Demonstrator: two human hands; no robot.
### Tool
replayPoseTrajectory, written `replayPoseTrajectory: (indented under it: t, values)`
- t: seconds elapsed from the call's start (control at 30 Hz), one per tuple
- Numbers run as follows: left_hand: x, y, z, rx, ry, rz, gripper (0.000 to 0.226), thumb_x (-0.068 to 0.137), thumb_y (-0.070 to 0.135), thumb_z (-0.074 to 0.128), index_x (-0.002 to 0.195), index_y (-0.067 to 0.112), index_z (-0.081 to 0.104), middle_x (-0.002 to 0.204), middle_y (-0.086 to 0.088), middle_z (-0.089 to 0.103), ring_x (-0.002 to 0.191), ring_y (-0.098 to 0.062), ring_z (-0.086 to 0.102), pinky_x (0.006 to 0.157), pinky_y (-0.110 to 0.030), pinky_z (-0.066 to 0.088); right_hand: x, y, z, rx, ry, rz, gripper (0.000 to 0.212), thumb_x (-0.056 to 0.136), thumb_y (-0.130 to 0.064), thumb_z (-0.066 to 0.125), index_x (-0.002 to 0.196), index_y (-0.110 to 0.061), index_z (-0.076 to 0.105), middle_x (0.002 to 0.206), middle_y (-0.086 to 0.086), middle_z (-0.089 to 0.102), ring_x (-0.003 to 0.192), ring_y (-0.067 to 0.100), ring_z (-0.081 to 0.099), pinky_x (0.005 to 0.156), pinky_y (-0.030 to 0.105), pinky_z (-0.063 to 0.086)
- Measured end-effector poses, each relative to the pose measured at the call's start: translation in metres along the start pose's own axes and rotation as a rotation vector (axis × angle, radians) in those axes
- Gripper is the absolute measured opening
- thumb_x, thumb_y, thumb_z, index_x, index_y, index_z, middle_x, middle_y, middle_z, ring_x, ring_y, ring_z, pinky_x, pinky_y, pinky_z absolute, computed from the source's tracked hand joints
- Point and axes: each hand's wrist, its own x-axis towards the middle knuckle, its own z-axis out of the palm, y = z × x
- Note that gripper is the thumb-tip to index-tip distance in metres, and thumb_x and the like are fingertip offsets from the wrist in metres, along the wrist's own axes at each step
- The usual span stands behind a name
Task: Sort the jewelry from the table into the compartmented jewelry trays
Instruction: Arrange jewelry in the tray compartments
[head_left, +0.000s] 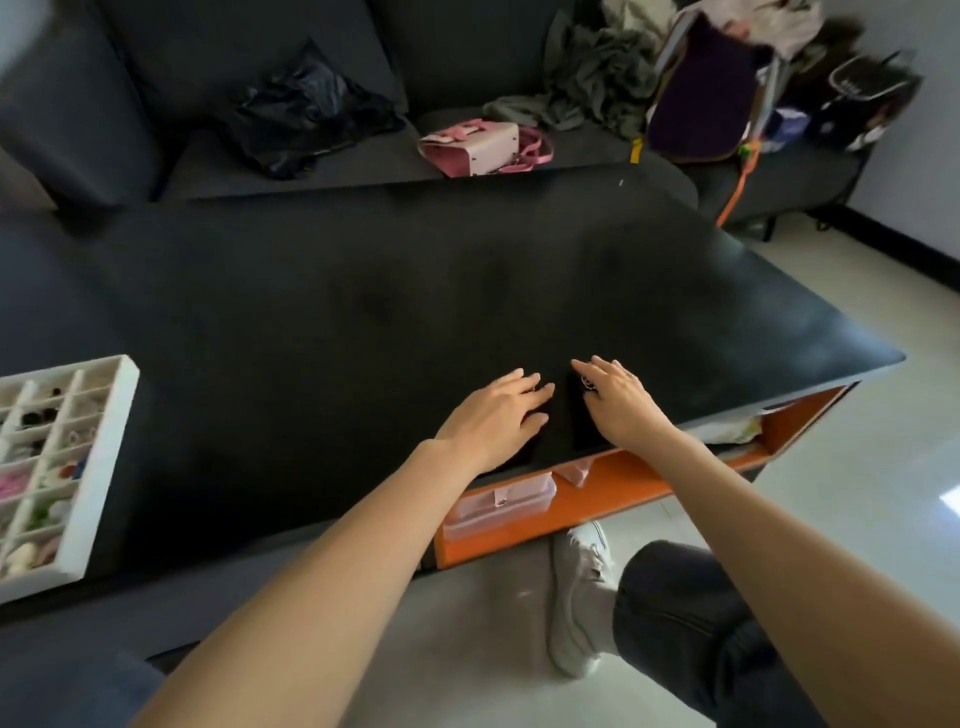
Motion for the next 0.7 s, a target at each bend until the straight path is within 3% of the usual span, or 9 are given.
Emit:
replayPoseTrajectory:
  t: [0.2, 0.4, 0.6, 0.7]
  values:
    - [0.013, -0.004, 0.011, 0.026, 0.205, -0.054, 0.041, 0.098, 0.018, 0.048, 0.138, 0.014, 0.045, 0.141, -0.004, 0.047, 0.132, -0.016, 0.039, 0.106, -0.029, 0.035, 0.005, 0.004, 0.003, 0.034, 0.075, 0.011, 0.045, 0.099, -0.011, 0.043, 0.143, -0.019, 0.040, 0.151, 0.006, 0.031, 0.139, 0.029, 0.024, 0.110, 0.037, 0.029]
    - [0.028, 0.002, 0.009, 0.071, 0.302, -0.067, 0.025, 0.095, 0.018, 0.053, 0.116, 0.009, 0.063, 0.114, -0.009, 0.057, 0.107, -0.018, 0.053, 0.088, -0.029, 0.049, 0.013, 0.000, 0.002, 0.109, 0.161, 0.005, 0.026, 0.093, -0.010, 0.056, 0.119, -0.013, 0.061, 0.127, 0.009, 0.048, 0.117, 0.027, 0.048, 0.086, 0.029, 0.042]
    - [0.039, 0.002, 0.004, 0.117, 0.273, -0.066, 0.026, 0.091, 0.014, 0.059, 0.116, 0.008, 0.059, 0.113, -0.011, 0.057, 0.104, -0.021, 0.058, 0.086, -0.030, 0.052, 0.024, -0.010, -0.002, 0.094, 0.100, 0.027, 0.016, 0.093, -0.014, 0.058, 0.108, -0.009, 0.058, 0.110, 0.011, 0.056, 0.090, 0.021, 0.057, 0.070, 0.025, 0.044]
    - [0.041, -0.004, 0.003, -0.103, 0.275, -0.215, 0.020, 0.091, 0.018, 0.060, 0.110, 0.009, 0.063, 0.106, -0.008, 0.062, 0.097, -0.018, 0.062, 0.084, -0.030, 0.052, 0.028, -0.018, -0.004, 0.075, 0.039, 0.052, 0.012, 0.094, -0.015, 0.056, 0.103, -0.007, 0.057, 0.101, 0.010, 0.058, 0.083, 0.020, 0.056, 0.067, 0.029, 0.045]
